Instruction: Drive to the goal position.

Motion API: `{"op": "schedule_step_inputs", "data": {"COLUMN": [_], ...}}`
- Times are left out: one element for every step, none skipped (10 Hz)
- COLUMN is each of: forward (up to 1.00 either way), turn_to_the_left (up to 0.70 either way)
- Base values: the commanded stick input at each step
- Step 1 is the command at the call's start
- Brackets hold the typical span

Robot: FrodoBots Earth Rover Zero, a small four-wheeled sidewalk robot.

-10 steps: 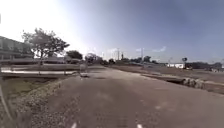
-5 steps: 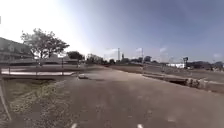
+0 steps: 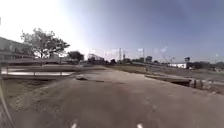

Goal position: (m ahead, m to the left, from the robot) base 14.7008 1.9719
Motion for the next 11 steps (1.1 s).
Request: {"op": "schedule_step_inputs", "data": {"forward": [0.7, 0.7, 0.7, 0.7, 0.7, 0.7, 0.7, 0.7, 0.7, 0.7, 0.7], "turn_to_the_left": [0.0, 0.0, 0.0, 0.0, 0.0, 0.0, 0.0, 0.0, 0.0, 0.0, 0.0]}}
